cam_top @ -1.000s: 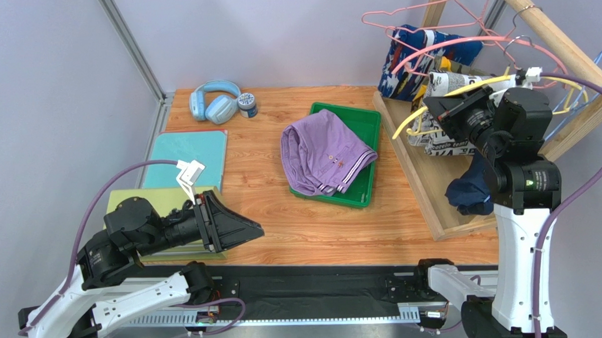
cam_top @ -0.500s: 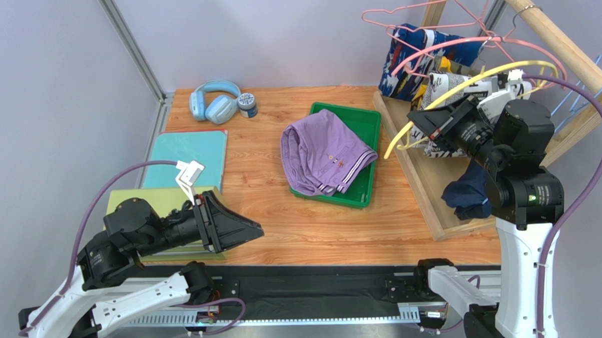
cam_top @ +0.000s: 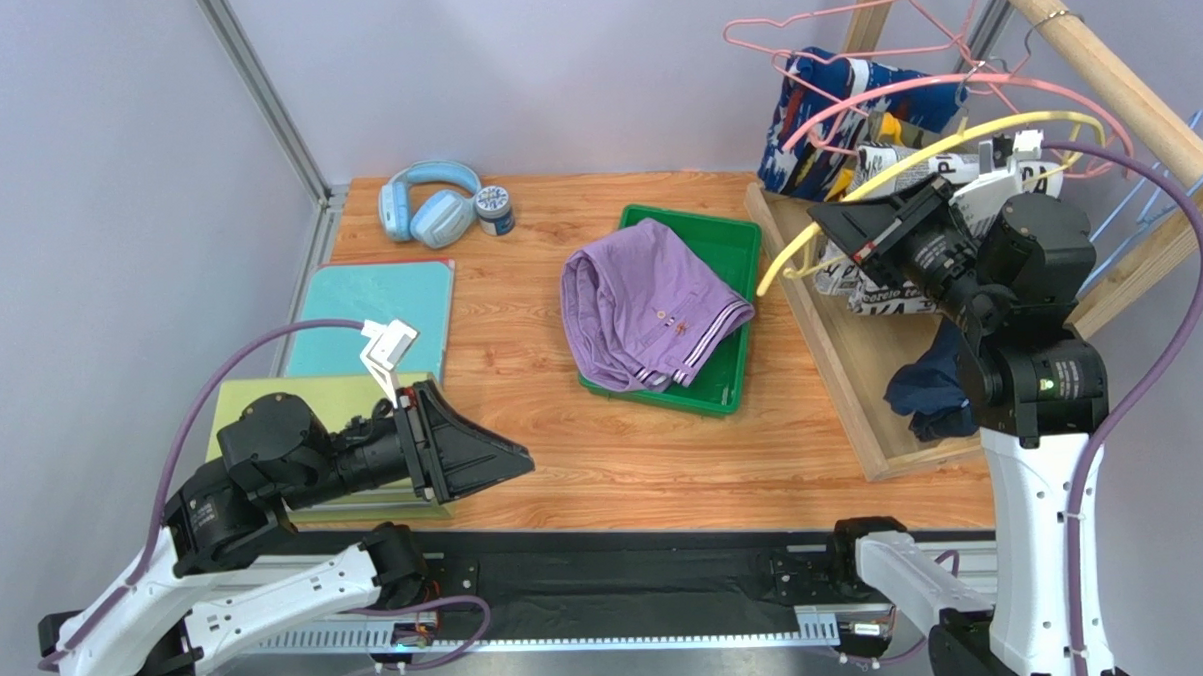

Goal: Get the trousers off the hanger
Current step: Hang the hanger back to the clothesline with the right arm

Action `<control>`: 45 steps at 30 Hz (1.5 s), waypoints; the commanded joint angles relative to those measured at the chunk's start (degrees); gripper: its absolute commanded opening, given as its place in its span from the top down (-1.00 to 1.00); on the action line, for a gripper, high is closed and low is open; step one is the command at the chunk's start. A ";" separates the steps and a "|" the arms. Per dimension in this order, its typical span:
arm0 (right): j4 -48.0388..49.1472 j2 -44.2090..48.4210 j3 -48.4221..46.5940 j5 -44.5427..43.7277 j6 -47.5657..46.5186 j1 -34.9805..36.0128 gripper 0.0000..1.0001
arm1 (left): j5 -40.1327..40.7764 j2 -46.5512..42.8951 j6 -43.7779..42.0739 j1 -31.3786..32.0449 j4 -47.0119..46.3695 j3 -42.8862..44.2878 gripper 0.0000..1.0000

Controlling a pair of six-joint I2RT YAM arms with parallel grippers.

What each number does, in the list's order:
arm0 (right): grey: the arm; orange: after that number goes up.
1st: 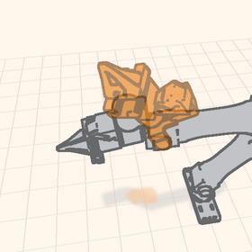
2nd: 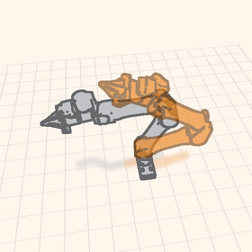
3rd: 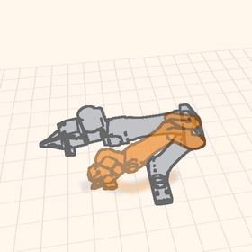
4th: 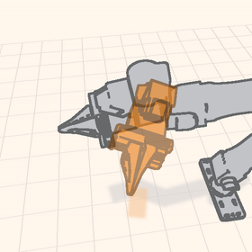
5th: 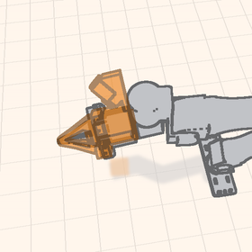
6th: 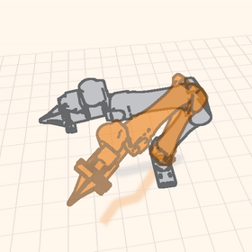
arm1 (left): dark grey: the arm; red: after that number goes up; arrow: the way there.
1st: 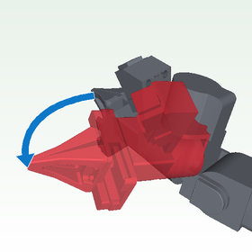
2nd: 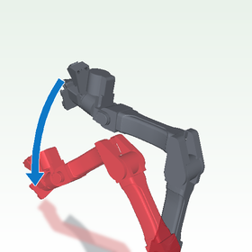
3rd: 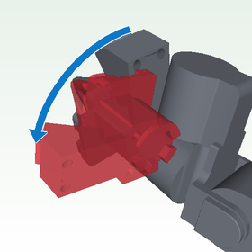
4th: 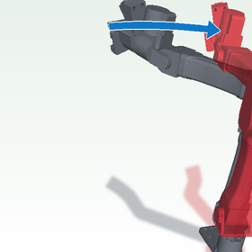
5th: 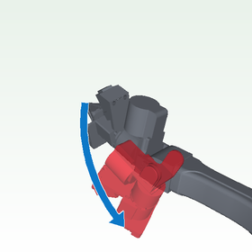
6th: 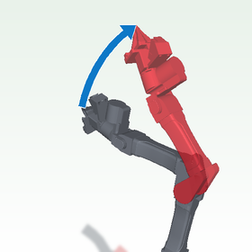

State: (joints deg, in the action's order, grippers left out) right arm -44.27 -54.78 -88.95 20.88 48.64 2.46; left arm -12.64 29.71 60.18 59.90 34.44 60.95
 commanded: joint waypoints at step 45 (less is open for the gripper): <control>29.16 -1.99 6.77 -2.24 24.66 -17.31 1.00 | 0.08 -2.64 0.99 -0.04 0.81 -0.92 -0.22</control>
State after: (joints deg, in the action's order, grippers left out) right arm -14.52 -55.22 -78.32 21.26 71.42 -14.44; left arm -11.94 27.05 61.36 59.90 35.48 59.92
